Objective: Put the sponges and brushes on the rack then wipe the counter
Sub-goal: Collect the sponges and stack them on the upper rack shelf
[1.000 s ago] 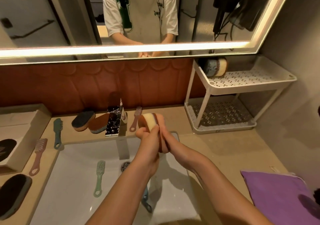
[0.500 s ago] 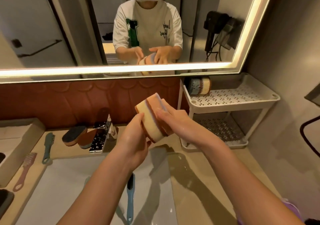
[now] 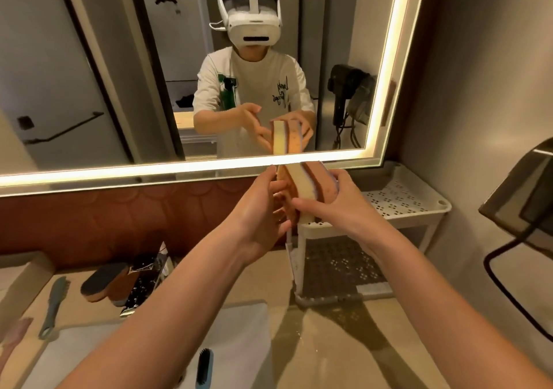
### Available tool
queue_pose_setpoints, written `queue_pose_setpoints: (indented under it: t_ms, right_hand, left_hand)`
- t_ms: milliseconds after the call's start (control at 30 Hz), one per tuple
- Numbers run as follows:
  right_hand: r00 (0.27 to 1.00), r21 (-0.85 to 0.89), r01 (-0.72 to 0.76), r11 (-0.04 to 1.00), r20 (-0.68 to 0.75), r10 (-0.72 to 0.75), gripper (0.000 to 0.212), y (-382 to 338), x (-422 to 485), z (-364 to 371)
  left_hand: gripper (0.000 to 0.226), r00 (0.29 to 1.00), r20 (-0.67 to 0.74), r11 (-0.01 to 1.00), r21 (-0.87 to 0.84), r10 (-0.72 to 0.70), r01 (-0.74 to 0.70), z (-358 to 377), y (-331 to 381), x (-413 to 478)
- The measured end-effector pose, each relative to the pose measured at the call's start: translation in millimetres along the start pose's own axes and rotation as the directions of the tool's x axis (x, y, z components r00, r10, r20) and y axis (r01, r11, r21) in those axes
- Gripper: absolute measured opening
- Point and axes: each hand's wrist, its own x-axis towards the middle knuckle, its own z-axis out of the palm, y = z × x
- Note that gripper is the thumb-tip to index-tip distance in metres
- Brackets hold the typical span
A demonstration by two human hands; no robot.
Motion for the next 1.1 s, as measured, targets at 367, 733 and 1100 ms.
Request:
queue_pose_setpoints:
  t_ms: [367,733,1100]
  right_hand:
    - [0.958,-0.23,-0.155,0.961,-0.272,0.089,0.067,51.0,20.2,-68.0]
    - [0.929,-0.4,-0.25,0.882,-0.356,0.102,0.064,75.1,48.6,-79.4]
    - [0.95,-0.382,-0.216,0.899,-0.295,0.103,0.078,89.7,82.8,-55.6]
  left_hand:
    - [0.042,0.972,0.223,0.765,0.612,0.076,-0.2,50.1,-36.4,75.6]
    - [0.031,0.943,0.271,0.2,0.93,0.191,-0.308,37.2,-80.7,94.5]
    - [0.028,0.938,0.283,0.23,0.917,0.198,-0.326,32.6,-79.9,95.3]
